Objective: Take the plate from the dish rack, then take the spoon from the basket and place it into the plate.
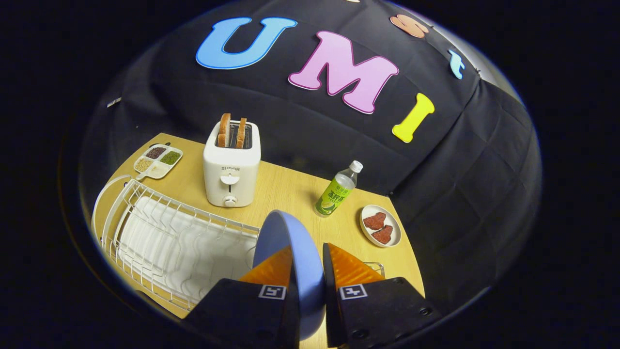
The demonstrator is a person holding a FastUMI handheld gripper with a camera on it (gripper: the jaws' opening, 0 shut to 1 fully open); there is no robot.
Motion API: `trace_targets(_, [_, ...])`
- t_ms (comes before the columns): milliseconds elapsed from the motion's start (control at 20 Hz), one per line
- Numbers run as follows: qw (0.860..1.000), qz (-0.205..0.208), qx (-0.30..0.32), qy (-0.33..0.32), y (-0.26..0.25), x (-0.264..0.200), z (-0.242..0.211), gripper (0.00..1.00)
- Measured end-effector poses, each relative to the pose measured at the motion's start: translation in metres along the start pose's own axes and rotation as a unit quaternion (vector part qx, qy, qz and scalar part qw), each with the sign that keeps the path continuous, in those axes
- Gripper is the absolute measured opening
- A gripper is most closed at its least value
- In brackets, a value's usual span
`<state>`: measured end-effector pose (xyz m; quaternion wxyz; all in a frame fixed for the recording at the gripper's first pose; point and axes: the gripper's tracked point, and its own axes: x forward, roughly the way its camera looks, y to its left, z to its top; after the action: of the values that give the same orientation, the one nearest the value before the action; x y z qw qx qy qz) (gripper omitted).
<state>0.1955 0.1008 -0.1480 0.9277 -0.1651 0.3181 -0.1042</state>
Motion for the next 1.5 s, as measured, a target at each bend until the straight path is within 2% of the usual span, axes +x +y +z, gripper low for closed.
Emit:
trace_targets(250, [0.999,0.016,0.028,0.009,-0.009,-0.005,0.001,0.25])
trace_targets(450, [0.997,0.056,0.054,0.001,-0.022,-0.014,-0.001,0.25])
trace_targets(600, [0.992,0.093,0.089,0.001,-0.037,-0.024,-0.007,0.25])
trace_targets(950, [0.973,0.136,0.187,-0.004,-0.102,-0.055,-0.024,0.25])
trace_targets(1100, [0.955,0.166,0.247,0.008,-0.123,-0.074,-0.048,0.25])
trace_targets(1250, [0.935,0.189,0.297,0.040,-0.141,-0.090,-0.092,0.25])
trace_targets(1500, [0.925,0.195,0.319,0.072,-0.169,-0.106,-0.171,0.25])
